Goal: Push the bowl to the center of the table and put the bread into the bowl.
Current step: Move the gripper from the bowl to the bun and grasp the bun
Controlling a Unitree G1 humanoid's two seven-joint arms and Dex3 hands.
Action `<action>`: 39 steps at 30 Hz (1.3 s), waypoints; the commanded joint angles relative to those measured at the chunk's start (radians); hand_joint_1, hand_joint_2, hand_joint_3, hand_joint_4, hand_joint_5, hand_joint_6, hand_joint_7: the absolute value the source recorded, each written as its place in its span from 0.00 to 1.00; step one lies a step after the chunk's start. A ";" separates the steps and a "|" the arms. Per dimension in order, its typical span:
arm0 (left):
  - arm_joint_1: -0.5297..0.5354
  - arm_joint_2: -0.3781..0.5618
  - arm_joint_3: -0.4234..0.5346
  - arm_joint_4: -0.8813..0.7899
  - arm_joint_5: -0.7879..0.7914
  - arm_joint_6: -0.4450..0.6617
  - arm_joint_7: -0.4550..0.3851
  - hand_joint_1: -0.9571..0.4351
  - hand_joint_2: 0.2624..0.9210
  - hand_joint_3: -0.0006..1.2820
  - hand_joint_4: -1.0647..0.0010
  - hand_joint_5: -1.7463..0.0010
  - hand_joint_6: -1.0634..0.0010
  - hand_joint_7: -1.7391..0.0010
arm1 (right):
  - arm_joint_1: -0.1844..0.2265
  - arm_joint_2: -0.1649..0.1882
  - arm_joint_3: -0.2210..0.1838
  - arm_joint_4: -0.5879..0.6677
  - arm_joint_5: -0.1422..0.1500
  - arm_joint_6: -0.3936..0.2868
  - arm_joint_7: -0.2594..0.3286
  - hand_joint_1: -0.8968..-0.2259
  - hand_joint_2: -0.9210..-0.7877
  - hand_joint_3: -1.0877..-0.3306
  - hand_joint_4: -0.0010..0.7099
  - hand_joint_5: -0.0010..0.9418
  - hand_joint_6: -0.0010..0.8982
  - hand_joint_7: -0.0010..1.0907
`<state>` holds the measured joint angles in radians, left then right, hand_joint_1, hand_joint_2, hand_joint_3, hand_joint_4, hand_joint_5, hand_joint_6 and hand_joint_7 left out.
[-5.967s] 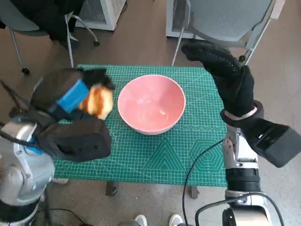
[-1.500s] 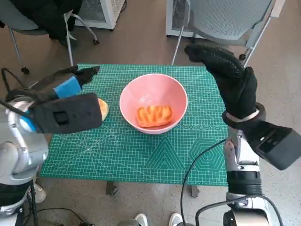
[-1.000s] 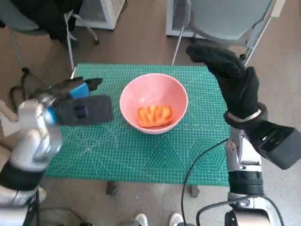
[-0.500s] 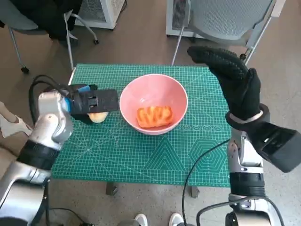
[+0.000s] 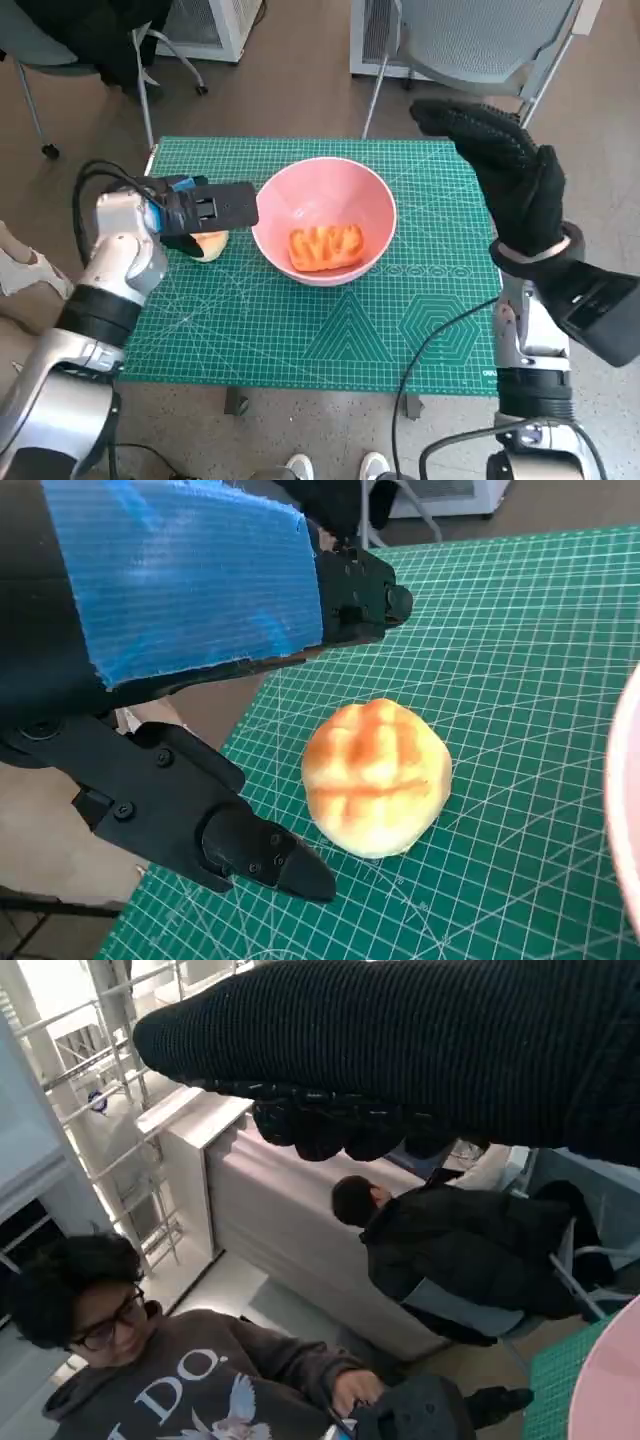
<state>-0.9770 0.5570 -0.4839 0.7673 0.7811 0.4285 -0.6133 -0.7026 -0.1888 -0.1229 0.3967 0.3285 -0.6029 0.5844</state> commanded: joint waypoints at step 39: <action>-0.152 -0.121 -0.067 0.418 -0.008 -0.146 0.151 0.55 0.61 0.00 1.00 1.00 0.89 1.00 | 0.037 -0.019 -0.007 -0.001 -0.022 0.001 -0.015 0.28 0.00 0.46 0.23 0.01 0.02 0.43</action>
<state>-1.0975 0.4466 -0.5438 1.1559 0.7771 0.2962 -0.4809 -0.6876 -0.1974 -0.1264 0.3889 0.3162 -0.6022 0.5749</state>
